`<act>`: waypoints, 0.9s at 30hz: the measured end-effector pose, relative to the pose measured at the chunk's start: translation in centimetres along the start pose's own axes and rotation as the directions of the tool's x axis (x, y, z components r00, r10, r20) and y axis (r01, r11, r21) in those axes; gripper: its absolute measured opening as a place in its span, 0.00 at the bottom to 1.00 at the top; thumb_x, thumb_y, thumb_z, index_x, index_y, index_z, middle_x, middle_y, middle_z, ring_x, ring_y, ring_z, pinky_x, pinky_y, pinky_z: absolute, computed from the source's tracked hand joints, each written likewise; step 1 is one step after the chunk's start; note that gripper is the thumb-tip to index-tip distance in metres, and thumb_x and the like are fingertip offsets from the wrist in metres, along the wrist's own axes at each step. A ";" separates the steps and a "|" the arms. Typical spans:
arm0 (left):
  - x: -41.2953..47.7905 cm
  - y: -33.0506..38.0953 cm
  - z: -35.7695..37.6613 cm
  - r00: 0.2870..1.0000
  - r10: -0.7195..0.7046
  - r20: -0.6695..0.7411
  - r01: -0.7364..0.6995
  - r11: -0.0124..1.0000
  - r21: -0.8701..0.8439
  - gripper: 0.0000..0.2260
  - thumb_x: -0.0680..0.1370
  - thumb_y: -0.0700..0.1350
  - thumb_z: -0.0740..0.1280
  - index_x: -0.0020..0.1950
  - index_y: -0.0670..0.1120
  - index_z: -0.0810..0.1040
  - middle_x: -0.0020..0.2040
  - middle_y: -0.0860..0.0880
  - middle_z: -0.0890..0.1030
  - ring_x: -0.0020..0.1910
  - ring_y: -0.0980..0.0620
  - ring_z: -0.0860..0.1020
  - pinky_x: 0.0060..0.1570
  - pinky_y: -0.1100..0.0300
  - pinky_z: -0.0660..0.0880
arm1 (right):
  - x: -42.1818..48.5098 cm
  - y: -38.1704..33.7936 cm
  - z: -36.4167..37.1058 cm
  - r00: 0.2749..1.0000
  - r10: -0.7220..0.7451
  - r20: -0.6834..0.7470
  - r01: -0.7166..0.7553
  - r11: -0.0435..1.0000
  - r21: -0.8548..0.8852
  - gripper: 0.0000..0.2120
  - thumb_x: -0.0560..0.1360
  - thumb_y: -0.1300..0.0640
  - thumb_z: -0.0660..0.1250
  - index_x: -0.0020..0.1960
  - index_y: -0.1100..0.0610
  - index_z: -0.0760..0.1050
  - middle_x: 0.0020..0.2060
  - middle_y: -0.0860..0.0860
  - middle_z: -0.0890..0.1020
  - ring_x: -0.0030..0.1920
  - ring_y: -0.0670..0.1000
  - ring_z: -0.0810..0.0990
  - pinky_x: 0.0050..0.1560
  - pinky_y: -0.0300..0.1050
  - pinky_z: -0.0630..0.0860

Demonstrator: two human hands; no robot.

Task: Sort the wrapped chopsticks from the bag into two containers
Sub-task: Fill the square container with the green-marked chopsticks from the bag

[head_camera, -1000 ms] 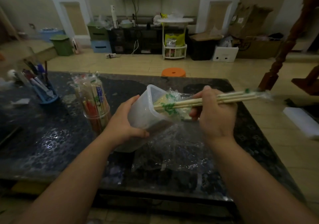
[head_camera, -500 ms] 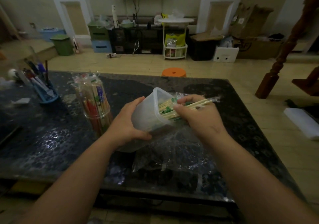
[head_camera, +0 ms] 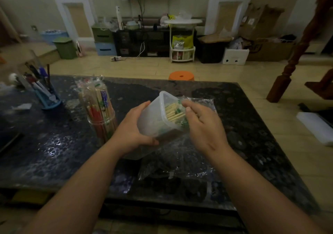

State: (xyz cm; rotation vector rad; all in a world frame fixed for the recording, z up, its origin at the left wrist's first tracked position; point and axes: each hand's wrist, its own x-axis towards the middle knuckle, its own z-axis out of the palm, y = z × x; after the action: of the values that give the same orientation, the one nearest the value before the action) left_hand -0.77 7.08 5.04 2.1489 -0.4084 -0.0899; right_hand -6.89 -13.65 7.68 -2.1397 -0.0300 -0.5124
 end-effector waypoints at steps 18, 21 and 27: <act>0.4 -1.0 -0.5 0.997 -0.020 -0.075 0.017 0.999 -0.044 0.54 0.55 0.51 0.81 0.78 0.60 0.60 0.71 0.57 0.64 0.67 0.55 0.65 0.62 0.54 0.65 | 0.3 0.0 -0.9 0.986 0.155 0.069 -0.155 0.988 0.003 0.09 0.77 0.60 0.60 0.42 0.50 0.75 0.38 0.47 0.78 0.37 0.47 0.76 0.36 0.45 0.72; 0.5 -1.0 -0.5 0.997 -0.019 -0.074 0.015 0.999 -0.046 0.54 0.54 0.51 0.81 0.78 0.60 0.60 0.72 0.56 0.64 0.68 0.55 0.65 0.63 0.53 0.65 | 0.1 0.1 -1.0 0.964 0.198 0.177 -0.197 0.980 -0.021 0.06 0.76 0.61 0.60 0.43 0.53 0.73 0.33 0.51 0.80 0.32 0.49 0.75 0.30 0.41 0.70; 0.6 -1.2 -0.5 0.996 -0.025 -0.089 0.019 0.998 -0.064 0.53 0.55 0.52 0.81 0.77 0.61 0.60 0.72 0.56 0.65 0.68 0.54 0.66 0.61 0.53 0.66 | 0.2 0.5 -1.0 0.924 0.239 0.299 -0.254 0.967 0.014 0.03 0.72 0.63 0.62 0.42 0.57 0.71 0.31 0.55 0.82 0.28 0.50 0.77 0.29 0.47 0.75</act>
State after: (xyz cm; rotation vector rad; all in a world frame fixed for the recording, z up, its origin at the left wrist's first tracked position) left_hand 0.21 7.87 4.43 2.0870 -0.3257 -0.0186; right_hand -6.96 -14.75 7.87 -2.1123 0.0583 -0.0417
